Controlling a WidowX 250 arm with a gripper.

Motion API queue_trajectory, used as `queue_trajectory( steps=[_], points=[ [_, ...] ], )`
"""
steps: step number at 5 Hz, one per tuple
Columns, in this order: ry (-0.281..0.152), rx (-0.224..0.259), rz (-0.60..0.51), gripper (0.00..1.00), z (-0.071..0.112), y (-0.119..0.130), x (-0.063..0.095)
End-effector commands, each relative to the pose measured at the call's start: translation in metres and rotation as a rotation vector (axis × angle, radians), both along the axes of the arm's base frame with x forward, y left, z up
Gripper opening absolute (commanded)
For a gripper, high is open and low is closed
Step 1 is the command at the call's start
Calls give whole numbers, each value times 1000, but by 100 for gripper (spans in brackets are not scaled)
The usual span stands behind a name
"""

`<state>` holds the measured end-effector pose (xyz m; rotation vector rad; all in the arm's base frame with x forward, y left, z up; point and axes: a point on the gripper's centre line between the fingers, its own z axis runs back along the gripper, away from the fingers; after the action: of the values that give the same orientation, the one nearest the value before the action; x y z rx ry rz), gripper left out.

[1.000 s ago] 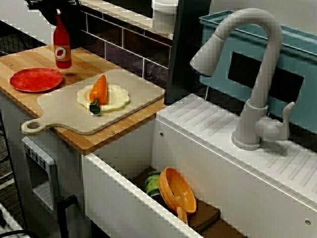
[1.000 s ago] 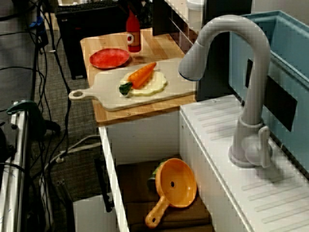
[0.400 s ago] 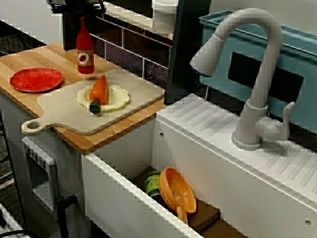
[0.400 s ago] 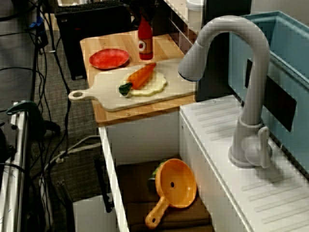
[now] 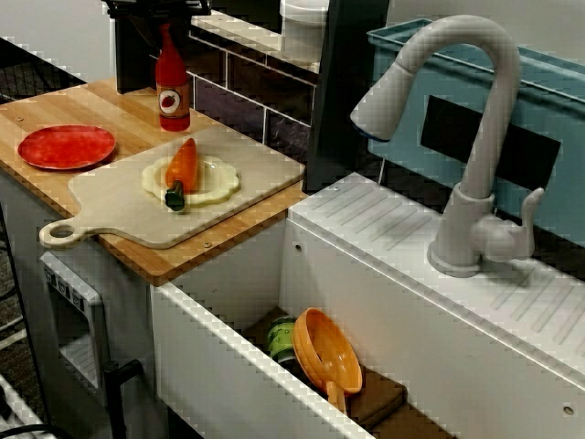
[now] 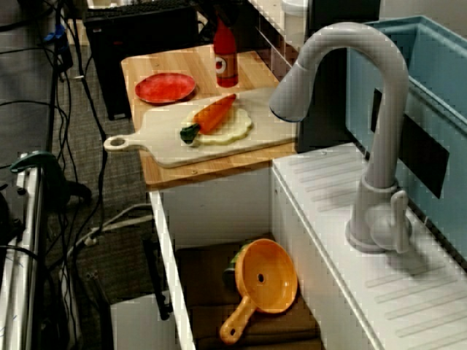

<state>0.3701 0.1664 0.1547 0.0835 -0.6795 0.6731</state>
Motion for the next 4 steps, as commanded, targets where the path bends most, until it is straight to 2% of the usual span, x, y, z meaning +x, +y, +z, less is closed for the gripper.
queue_trajectory(
  steps=[1, 2, 4],
  points=[
    [-59, 61, 2, 0, 10, -10, 4],
    [-55, 83, 1, 0, 4, -11, 6],
    [-41, 82, 12, 0, 5, -1, 12]
  ],
)
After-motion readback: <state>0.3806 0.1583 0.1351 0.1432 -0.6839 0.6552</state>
